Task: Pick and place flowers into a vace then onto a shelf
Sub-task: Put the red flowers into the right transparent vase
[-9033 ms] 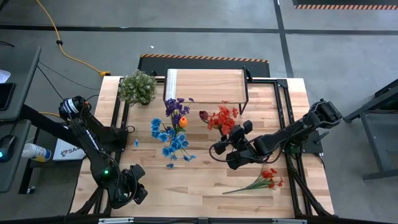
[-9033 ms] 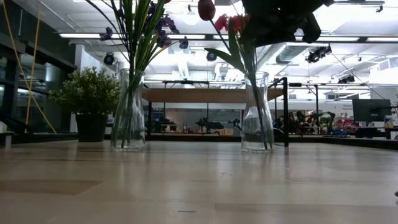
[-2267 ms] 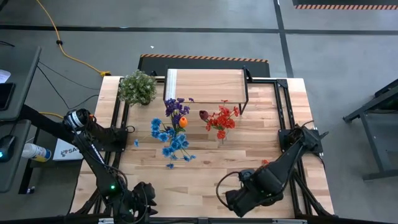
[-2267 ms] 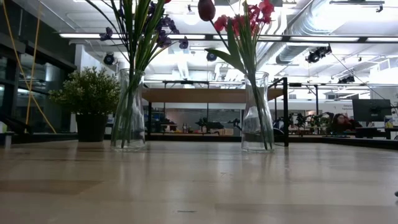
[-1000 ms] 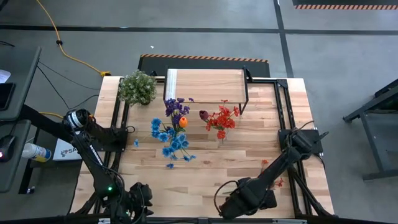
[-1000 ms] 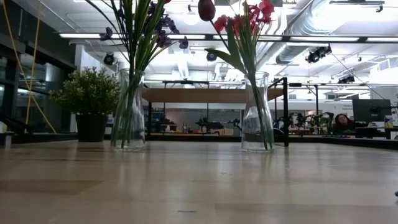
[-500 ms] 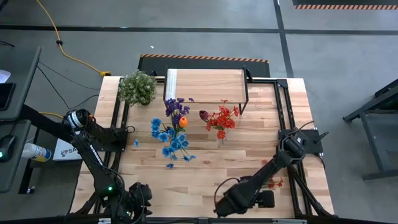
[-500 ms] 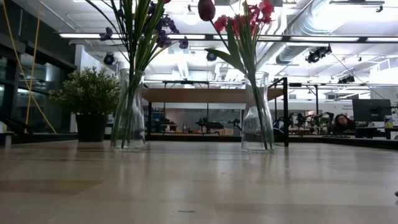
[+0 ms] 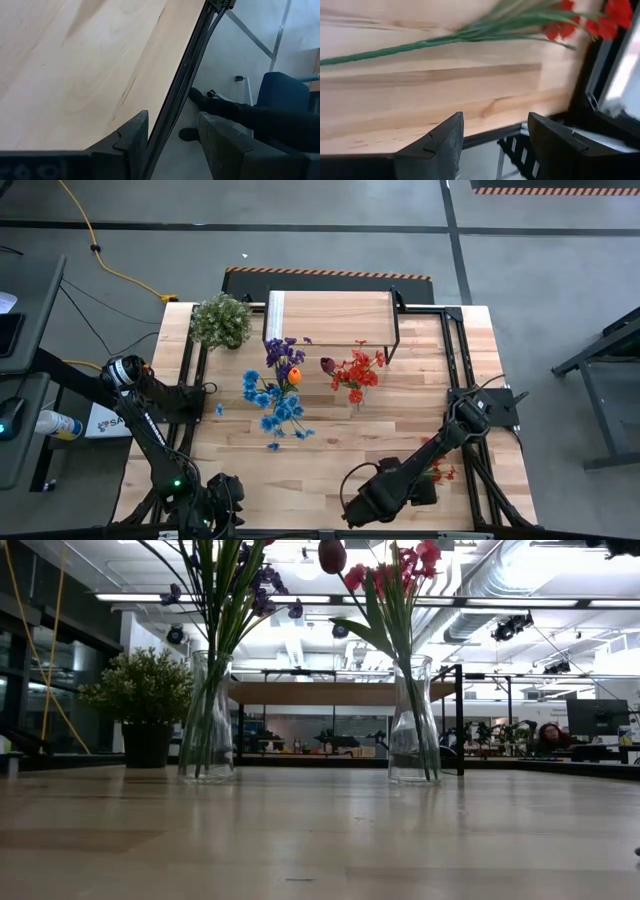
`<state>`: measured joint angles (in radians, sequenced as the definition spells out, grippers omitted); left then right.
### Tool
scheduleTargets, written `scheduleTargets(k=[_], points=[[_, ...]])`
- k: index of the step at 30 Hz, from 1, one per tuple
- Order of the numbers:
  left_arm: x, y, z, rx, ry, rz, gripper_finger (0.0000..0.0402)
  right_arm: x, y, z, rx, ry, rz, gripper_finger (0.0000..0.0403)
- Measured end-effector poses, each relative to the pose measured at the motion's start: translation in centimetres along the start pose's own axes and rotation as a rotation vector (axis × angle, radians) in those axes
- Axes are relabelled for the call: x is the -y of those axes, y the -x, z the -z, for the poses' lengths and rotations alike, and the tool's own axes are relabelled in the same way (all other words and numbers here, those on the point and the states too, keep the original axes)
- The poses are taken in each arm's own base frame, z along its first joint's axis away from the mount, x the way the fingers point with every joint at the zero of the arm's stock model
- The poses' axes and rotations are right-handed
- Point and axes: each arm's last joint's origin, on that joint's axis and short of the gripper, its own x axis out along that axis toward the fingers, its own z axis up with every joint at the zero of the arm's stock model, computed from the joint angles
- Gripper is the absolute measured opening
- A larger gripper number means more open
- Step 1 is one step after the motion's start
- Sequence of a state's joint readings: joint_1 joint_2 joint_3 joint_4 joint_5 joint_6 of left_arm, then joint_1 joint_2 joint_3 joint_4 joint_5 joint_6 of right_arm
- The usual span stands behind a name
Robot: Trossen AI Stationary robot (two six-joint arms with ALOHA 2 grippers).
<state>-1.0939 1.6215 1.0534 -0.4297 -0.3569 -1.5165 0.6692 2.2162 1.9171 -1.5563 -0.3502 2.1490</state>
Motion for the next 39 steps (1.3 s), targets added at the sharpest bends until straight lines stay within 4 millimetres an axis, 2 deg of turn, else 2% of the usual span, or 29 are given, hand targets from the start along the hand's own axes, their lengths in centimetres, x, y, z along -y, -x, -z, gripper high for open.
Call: scheduleTargets(k=[7, 20, 24, 29, 39], points=[[0.0, 0.0, 0.0, 0.000, 0.009, 0.001, 0.0207, 0.0, -0.2, 0.5, 0.085, 0.157, -0.077, 0.0217], [0.3, 0.0, 0.0, 0.002, 0.053, 0.026, 0.0207, 0.7, -0.5, 0.6, 0.233, 0.392, -0.072, 0.0212], [0.3, 0.0, 0.0, 0.002, 0.073, 0.028, 0.0207, 0.7, -0.5, 0.7, 0.273, 0.535, -0.067, 0.0216], [0.3, 0.0, 0.0, 0.004, 0.096, 0.029, 0.0207, 1.2, -0.9, 1.3, 0.301, 0.687, -0.051, 0.0216], [0.4, 0.0, 0.0, 0.004, 0.125, 0.036, 0.0207, 2.7, -1.8, 3.1, 0.360, 0.806, -0.043, 0.0209]])
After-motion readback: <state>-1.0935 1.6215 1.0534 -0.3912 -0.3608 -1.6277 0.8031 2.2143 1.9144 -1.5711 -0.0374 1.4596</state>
